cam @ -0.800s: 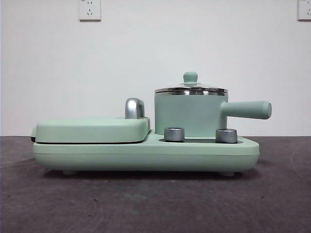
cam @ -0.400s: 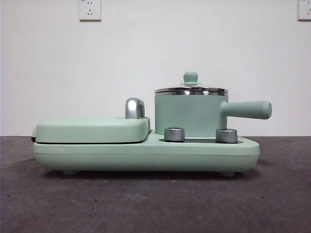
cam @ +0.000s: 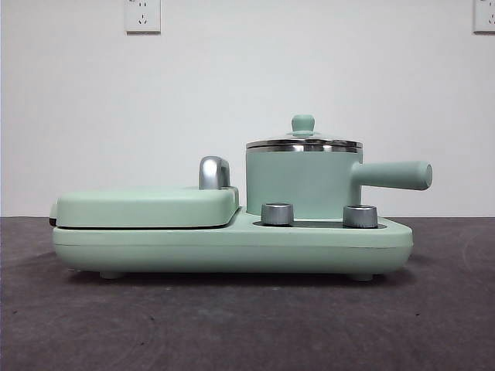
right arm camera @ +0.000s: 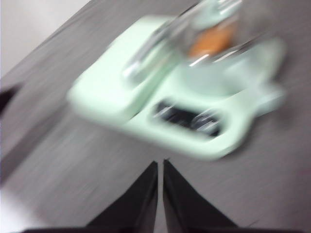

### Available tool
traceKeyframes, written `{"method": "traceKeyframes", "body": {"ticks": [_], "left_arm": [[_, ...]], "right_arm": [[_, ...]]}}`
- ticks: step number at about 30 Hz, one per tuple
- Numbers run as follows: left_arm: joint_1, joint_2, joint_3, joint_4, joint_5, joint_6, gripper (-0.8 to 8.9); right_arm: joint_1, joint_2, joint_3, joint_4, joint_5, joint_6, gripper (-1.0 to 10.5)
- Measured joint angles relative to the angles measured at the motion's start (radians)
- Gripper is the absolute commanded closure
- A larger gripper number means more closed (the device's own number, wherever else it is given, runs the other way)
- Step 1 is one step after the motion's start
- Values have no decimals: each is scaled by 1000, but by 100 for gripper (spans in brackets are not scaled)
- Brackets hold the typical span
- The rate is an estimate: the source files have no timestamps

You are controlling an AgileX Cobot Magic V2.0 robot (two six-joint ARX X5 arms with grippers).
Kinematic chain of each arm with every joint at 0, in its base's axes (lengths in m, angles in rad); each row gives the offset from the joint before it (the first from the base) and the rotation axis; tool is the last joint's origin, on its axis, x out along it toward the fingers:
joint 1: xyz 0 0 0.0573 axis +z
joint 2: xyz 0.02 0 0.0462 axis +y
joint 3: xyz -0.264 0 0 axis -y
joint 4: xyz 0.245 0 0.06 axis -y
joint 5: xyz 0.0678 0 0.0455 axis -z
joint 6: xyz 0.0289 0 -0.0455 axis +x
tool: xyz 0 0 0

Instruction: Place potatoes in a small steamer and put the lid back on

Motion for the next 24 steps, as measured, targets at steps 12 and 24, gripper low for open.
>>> {"method": "traceKeyframes", "body": {"ticks": [12,24], "left_arm": [[0,0,0,0,0,0,808],[0,0,0,0,0,0,808]], "right_arm": [[-463,-307,-550,536,65,-273,931],[-602,-402,-782,631,60,-360,931]]}}
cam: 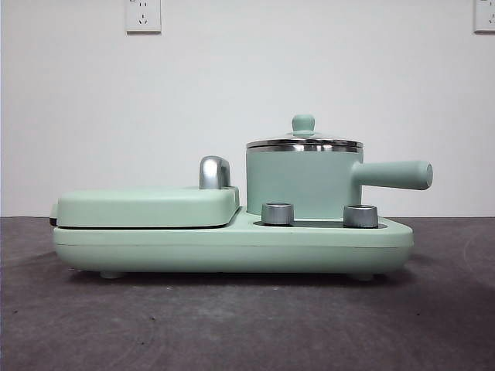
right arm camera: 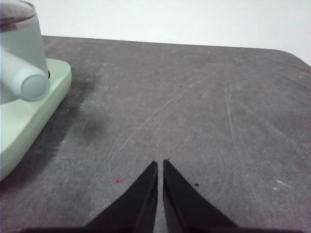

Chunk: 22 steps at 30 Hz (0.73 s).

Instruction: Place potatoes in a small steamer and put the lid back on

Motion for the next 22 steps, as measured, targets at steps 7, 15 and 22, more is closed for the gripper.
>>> {"method": "traceKeyframes", "body": {"ticks": [7,15,22], "left_arm": [[0,0,0,0,0,0,808],[0,0,0,0,0,0,808],[0,0,0,0,0,0,808]], "right_arm": [[-4,-23,0,-5,-3,-1,931],[-49,-24,0,-8,-47,-1,931],[-53,-23,0,-8,-54,-2,931]]}}
